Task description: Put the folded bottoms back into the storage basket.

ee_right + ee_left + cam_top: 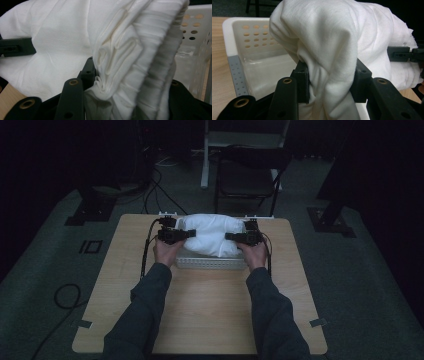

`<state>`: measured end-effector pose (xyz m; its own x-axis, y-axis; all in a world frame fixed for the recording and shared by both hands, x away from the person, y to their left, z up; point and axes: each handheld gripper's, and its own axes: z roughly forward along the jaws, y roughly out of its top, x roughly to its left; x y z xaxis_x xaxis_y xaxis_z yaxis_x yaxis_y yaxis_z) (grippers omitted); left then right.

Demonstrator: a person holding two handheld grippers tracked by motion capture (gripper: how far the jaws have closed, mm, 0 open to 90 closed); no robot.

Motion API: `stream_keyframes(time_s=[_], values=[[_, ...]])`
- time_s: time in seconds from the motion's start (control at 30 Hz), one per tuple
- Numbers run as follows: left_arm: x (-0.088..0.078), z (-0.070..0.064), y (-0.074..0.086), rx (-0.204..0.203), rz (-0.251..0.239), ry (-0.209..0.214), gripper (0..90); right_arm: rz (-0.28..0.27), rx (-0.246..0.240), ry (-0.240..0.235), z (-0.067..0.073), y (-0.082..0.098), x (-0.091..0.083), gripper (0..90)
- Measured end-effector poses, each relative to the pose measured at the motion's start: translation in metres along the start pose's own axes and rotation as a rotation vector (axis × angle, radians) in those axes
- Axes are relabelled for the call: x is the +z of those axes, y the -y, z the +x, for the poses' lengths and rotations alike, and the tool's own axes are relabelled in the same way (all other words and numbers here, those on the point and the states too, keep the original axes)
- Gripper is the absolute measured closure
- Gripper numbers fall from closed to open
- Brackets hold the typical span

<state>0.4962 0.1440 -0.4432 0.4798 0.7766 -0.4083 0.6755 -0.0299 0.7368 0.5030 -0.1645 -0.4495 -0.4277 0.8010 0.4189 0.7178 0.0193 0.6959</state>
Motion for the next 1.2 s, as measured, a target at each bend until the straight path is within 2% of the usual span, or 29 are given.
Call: stream_keyframes(time_s=[0.27, 0.53, 0.63, 0.7, 0.77, 0.8, 0.83, 0.87, 0.9, 0.93, 1.0, 1.07, 1.1, 1.17, 1.2], values=[[0.012, 0.004, 0.004, -0.008, 0.034, -0.029, 58.4, 0.042, 0.026, 0.028, -0.007, 0.002, 0.013, 55.6], [0.020, 0.008, 0.007, -0.009, 0.065, -0.051, 58.1, 0.073, 0.031, 0.055, -0.010, 0.004, 0.021, 54.9], [0.022, 0.007, 0.008, -0.005, 0.080, -0.069, 57.4, 0.086, 0.034, 0.070, -0.010, 0.005, 0.024, 54.2], [0.026, 0.007, 0.009, 0.000, 0.101, -0.102, 53.3, 0.102, 0.033, 0.084, -0.011, 0.005, 0.026, 50.2], [0.029, 0.008, 0.011, 0.009, 0.135, -0.148, 46.6, 0.149, 0.019, 0.116, -0.012, 0.006, 0.031, 44.3], [0.029, 0.008, 0.011, 0.009, 0.135, -0.148, 45.0, 0.169, 0.011, 0.130, -0.011, 0.006, 0.033, 42.1], [0.030, 0.009, 0.013, 0.020, 0.145, -0.168, 45.0, 0.169, 0.011, 0.130, -0.011, 0.006, 0.033, 42.1], [0.031, 0.010, 0.014, 0.030, 0.157, -0.186, 40.0, 0.195, -0.017, 0.173, -0.011, 0.008, 0.037, 36.7], [0.030, 0.010, 0.017, 0.044, 0.147, -0.197, 38.5, 0.198, -0.030, 0.199, -0.010, 0.010, 0.038, 35.6], [0.028, 0.010, 0.016, 0.049, 0.137, -0.184, 38.5, 0.200, -0.042, 0.214, -0.009, 0.011, 0.039, 33.0], [0.024, 0.006, 0.013, 0.078, 0.122, -0.194, 37.8, 0.190, -0.067, 0.254, -0.006, 0.011, 0.039, 31.6], [0.020, 0.004, 0.011, 0.081, 0.105, -0.185, 37.7, 0.177, -0.092, 0.282, -0.003, 0.010, 0.036, 27.7], [0.018, 0.004, 0.010, 0.085, 0.102, -0.189, 37.8, 0.163, -0.113, 0.315, 0.000, 0.009, 0.034, 27.6], [0.016, 0.004, 0.010, 0.080, 0.096, -0.191, 37.9, 0.142, -0.150, 0.350, 0.004, 0.006, 0.027, 25.3], [0.016, 0.004, 0.010, 0.080, 0.096, -0.191, 37.8, 0.142, -0.150, 0.350, 0.004, 0.006, 0.027, 25.3]])
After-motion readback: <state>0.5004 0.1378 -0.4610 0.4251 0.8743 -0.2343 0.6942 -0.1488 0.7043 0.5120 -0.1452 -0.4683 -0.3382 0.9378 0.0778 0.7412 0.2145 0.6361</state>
